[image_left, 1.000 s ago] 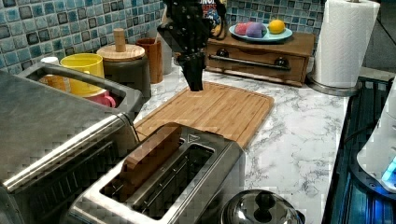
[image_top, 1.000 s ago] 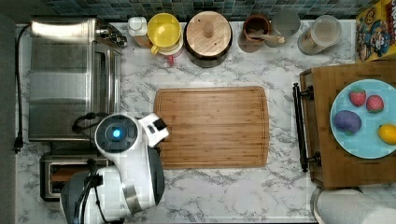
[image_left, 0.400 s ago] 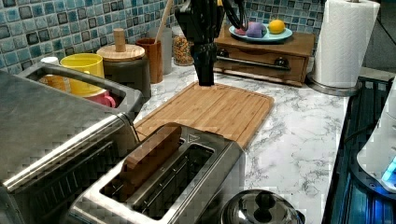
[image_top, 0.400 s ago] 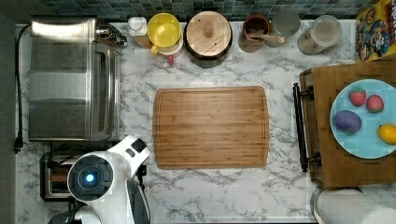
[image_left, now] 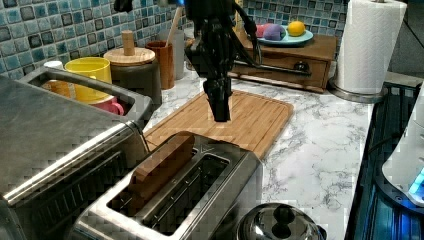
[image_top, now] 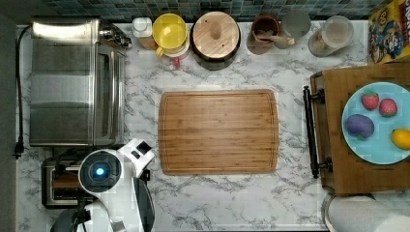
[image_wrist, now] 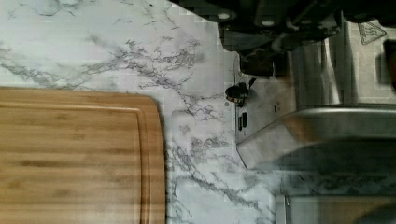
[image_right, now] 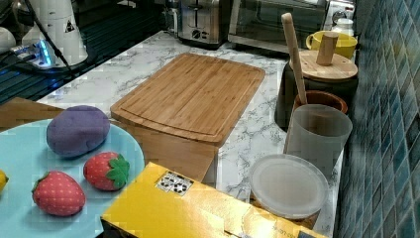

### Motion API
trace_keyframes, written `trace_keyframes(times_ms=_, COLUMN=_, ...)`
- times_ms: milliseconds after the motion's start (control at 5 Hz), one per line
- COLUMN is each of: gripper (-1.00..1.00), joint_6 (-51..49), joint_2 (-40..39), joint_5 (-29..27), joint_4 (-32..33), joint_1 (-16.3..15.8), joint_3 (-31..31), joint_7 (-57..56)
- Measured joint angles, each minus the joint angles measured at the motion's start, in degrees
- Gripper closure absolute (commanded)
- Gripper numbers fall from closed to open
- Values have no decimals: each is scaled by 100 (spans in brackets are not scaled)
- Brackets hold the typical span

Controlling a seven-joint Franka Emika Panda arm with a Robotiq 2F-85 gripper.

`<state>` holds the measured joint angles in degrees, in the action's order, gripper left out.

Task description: Turn on the toaster.

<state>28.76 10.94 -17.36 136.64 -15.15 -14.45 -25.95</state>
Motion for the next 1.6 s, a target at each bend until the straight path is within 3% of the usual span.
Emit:
trace_keyframes(times_ms=400, gripper=100, joint_6=775, joint_2=670, joint_5=-502, joint_4=806, joint_1=-189, joint_3=62, joint_7=-648)
trace_keyframes(times_ms=600, gripper=100, joint_6=783, joint_2=690, joint_5=-534, joint_4=828, joint_1=-203, joint_3=23, joint_7=-841)
trace_keyframes(times_ms=1600, gripper=100, joint_6=1066, joint_2=-173, joint_5=-457, joint_4=783, joint_1=36, joint_3=-299, joint_7=-387)
